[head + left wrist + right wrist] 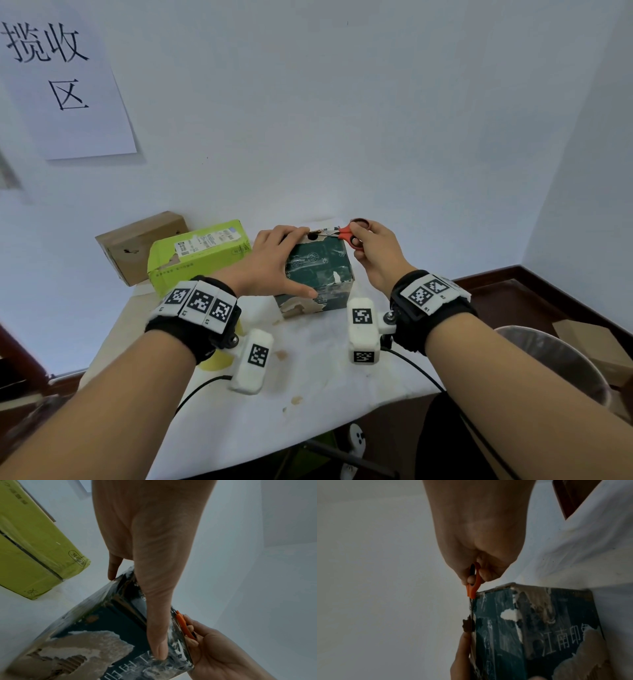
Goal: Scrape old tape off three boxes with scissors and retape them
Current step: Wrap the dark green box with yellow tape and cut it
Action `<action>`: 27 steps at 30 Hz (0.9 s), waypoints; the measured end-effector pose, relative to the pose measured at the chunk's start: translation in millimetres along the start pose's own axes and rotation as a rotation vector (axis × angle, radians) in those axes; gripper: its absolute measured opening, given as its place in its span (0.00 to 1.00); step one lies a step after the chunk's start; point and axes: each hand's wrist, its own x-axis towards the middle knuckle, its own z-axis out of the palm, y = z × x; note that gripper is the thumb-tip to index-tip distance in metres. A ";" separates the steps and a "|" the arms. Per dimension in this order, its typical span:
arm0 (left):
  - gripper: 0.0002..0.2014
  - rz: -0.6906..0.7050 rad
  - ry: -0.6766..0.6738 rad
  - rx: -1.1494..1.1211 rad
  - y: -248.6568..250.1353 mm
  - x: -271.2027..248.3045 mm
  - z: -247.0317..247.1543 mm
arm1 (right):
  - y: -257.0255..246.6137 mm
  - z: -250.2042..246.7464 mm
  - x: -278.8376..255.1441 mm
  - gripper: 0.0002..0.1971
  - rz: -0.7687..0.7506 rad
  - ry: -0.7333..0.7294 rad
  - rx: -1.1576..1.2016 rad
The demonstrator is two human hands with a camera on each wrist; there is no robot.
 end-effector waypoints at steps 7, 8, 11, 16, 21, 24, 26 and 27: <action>0.55 0.006 0.006 0.003 0.6 -0.9 0.2 | 4.2 -2.5 -0.2 0.03 0.000 -0.031 0.060; 0.55 0.006 0.008 0.000 0.8 -1.0 0.5 | 4.4 -2.9 -0.7 0.03 0.001 -0.037 0.072; 0.55 0.003 0.010 -0.001 1.2 -0.5 1.7 | 4.6 -4.1 -1.2 0.04 -0.001 -0.036 0.061; 0.55 0.001 0.012 0.010 2.2 -2.1 1.1 | 4.5 -4.0 -2.7 0.05 0.015 -0.031 0.077; 0.55 0.018 0.026 0.008 0.9 -5.8 1.2 | 2.8 -9.3 -6.5 0.05 -0.022 -0.018 0.093; 0.55 0.036 0.016 0.008 -1.9 -9.8 -0.3 | -4.3 -15.5 -5.7 0.05 -0.098 0.092 0.120; 0.55 0.056 -0.002 0.002 -4.2 -11.7 -1.7 | -9.8 -18.2 -2.7 0.09 -0.168 0.155 0.063; 0.55 0.065 -0.012 -0.001 -5.7 -12.1 -2.3 | -11.4 -18.3 -1.4 0.11 -0.222 0.158 -0.001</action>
